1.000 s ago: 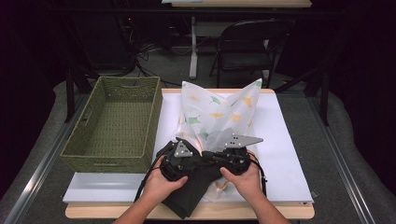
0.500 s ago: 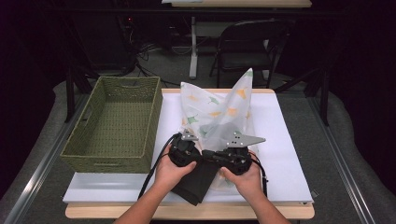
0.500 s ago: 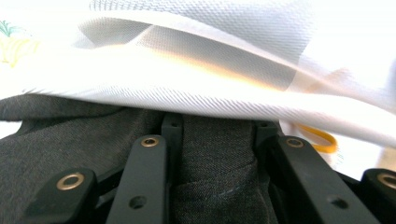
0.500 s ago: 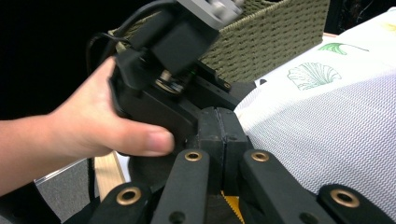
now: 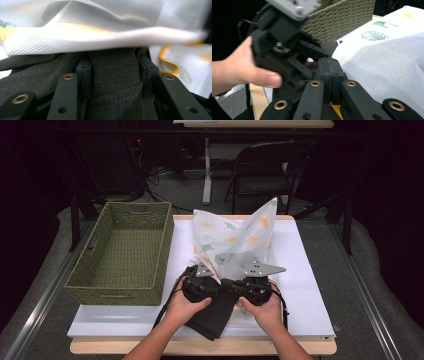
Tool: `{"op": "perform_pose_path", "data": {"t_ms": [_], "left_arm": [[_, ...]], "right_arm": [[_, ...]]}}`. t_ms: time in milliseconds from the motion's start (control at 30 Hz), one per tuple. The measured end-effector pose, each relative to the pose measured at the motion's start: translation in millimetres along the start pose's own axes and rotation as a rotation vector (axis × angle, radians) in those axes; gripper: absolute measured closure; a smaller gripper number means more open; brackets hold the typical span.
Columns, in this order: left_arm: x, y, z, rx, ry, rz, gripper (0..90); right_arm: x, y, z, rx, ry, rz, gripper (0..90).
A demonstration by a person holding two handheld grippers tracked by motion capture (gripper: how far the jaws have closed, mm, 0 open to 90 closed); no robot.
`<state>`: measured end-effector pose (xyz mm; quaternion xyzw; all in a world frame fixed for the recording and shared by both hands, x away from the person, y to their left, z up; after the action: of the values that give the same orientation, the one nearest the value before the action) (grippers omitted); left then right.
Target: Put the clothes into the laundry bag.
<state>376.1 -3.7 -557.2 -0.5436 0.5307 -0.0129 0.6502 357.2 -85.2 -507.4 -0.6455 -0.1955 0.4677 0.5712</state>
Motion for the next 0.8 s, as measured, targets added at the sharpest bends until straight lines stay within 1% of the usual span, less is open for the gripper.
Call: {"op": "perform_pose_path", "data": {"t_ms": [67, 233, 267, 300, 333, 367, 400, 467, 533, 600, 667, 800], "left_arm": [[-6.3, 1.0, -1.9, -0.002, 0.005, 0.008, 50.4], [-6.3, 1.0, -1.9, -0.002, 0.005, 0.008, 49.8], [-29.8, 1.9, -7.0, 0.025, -0.001, 0.006, 49.8], [-29.8, 1.9, -7.0, 0.025, -0.001, 0.006, 46.4], [-29.8, 1.9, -7.0, 0.025, -0.001, 0.006, 46.4], [-38.5, 3.2, -7.2, 0.030, 0.005, -0.004, 46.4], [-40.2, 5.0, -6.6, 0.029, 0.008, 0.000, 45.5], [-39.1, 11.0, -2.4, 0.024, -0.001, 0.016, 44.4], [-35.2, 16.6, 2.3, 0.007, -0.003, 0.032, 44.4], [-29.2, 24.4, 5.9, -0.014, 0.010, 0.059, 43.1], [-19.7, 33.6, 7.8, -0.014, 0.007, 0.086, 40.6], [-19.7, 33.6, 7.8, -0.014, 0.007, 0.086, 39.5]], "right_arm": [[-0.9, 0.0, -1.3, 0.005, 0.001, -0.002, 90.0], [-1.1, 0.1, -1.8, 0.006, 0.002, -0.003, 90.0], [-1.1, 0.1, -1.8, 0.006, 0.002, -0.003, 90.0], [-1.1, 0.1, -1.8, 0.006, 0.002, -0.003, 90.0], [-2.2, -0.3, -3.9, 0.010, 0.007, -0.009, 90.0], [-2.2, -0.3, -3.9, 0.010, 0.007, -0.009, 90.0], [-2.8, -0.5, -5.1, 0.011, 0.011, -0.010, 90.0], [-3.1, -0.9, -5.3, 0.018, 0.007, -0.015, 90.0], [-3.1, -0.9, -5.2, 0.020, 0.009, -0.014, 90.0], [-2.9, -0.7, -5.0, 0.018, 0.010, -0.013, 90.0], [-2.9, -0.7, -4.9, 0.017, 0.009, -0.013, 90.0], [-2.9, -0.7, -4.9, 0.018, 0.009, -0.014, 90.0]]}}
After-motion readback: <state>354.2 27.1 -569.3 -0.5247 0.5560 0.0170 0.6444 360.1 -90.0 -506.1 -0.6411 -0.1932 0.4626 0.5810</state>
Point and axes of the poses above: each handheld gripper's, and its own axes: x roughly forward along the jaws, y roughly out of its underside, z roughly to its left, the point moved 9 cm from there along x, roughly forward along the jaws, and after that the axes turned 7 degrees about -x, right-handed, at the moved point
